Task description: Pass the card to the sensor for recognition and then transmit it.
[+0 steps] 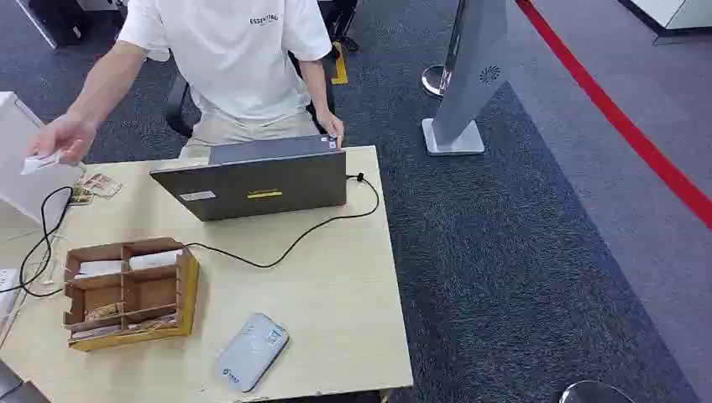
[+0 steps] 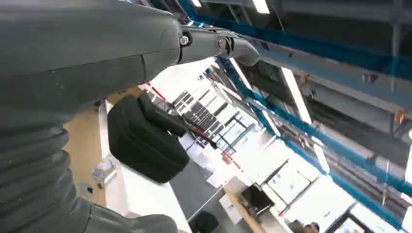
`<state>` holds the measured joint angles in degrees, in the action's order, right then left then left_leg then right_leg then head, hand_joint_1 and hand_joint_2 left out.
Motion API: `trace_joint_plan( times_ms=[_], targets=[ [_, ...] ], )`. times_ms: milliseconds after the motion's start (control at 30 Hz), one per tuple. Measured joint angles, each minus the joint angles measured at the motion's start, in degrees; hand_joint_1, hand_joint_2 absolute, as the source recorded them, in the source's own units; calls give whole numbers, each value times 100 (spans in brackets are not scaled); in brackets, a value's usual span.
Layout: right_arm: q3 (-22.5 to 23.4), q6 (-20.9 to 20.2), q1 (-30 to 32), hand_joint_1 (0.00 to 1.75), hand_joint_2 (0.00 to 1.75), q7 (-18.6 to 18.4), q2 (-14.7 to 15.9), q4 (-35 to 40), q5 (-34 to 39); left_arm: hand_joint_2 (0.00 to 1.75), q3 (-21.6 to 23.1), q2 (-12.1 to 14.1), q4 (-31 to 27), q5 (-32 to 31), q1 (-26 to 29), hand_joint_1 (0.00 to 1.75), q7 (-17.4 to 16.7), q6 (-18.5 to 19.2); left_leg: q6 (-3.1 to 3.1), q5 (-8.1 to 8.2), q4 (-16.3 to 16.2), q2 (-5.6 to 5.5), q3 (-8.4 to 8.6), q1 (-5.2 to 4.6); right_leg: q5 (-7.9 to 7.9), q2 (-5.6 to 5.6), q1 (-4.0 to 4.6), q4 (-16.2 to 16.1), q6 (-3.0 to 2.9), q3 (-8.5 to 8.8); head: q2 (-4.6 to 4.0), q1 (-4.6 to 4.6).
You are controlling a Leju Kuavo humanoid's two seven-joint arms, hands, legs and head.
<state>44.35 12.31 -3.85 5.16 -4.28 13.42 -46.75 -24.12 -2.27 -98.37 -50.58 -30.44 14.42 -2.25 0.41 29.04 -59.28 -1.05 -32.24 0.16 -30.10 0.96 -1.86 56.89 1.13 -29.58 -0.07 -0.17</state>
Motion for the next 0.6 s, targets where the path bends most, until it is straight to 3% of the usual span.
trace_joint_plan(
  times_ms=[600],
  targets=[
    [293,-114,-32,0,175,-186,-72,-7,-583,175,1978,542,1236,-2366,-1248,0,-1514,712,0,0,-2,9,1,-1,6,12,-1,1,3,-1,0,0]
  ],
)
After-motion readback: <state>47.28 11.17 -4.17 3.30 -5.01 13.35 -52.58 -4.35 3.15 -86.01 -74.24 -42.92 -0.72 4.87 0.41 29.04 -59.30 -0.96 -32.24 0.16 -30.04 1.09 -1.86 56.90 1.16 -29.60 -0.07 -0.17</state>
